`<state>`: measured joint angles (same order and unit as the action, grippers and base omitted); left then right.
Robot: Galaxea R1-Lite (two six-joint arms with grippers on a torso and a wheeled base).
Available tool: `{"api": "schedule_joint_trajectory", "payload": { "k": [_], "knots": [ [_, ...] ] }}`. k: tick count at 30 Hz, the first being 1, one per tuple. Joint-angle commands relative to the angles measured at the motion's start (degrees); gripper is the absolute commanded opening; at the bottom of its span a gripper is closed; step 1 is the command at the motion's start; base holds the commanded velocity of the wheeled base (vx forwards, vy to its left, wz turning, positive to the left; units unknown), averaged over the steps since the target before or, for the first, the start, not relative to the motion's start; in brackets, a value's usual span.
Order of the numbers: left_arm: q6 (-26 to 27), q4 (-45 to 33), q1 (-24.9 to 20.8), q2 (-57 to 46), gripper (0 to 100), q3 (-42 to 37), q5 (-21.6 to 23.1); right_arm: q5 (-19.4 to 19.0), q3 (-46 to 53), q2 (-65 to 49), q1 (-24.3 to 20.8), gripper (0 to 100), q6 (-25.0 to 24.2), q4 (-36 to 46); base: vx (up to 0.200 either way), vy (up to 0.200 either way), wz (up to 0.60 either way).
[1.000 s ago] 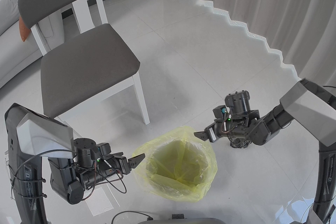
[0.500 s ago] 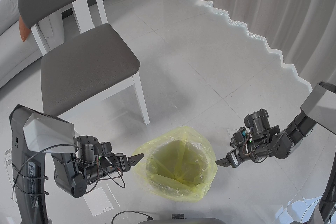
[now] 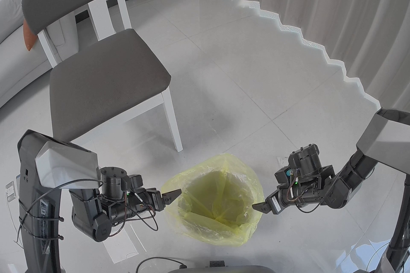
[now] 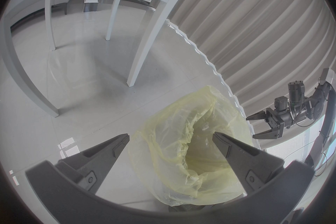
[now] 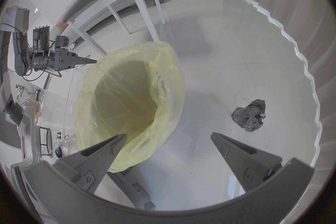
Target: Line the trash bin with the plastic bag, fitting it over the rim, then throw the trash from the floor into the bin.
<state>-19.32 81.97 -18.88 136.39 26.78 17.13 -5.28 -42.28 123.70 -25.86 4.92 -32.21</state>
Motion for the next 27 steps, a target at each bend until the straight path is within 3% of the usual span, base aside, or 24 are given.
{"api": "schedule_joint_trajectory", "payload": {
  "k": [1,2,14,15,27],
  "knots": [
    [-0.01,0.12,-0.63,0.72,100,-0.06,0.01,0.01,0.53,2.07,-1.04,100,0.17,-0.31,0.000,0.000,0.00],
    [-0.01,0.12,-0.72,0.81,100,0.11,0.01,0.01,0.62,2.34,-1.30,0,-0.09,-0.40,0.000,0.000,0.00],
    [2.18,0.21,-0.89,4.32,100,1.34,0.19,0.01,0.00,5.15,-1.39,0,-0.27,-1.81,0.000,0.000,0.00],
    [2.45,0.30,-0.89,4.85,0,1.96,0.19,0.09,0.09,5.33,-1.39,0,-0.27,-2.25,0.000,0.000,0.00],
    [2.01,0.12,-1.86,5.82,0,3.01,-0.25,0.01,-1.32,9.10,1.33,0,-0.09,-3.74,0.000,0.000,0.00]
  ]
}}
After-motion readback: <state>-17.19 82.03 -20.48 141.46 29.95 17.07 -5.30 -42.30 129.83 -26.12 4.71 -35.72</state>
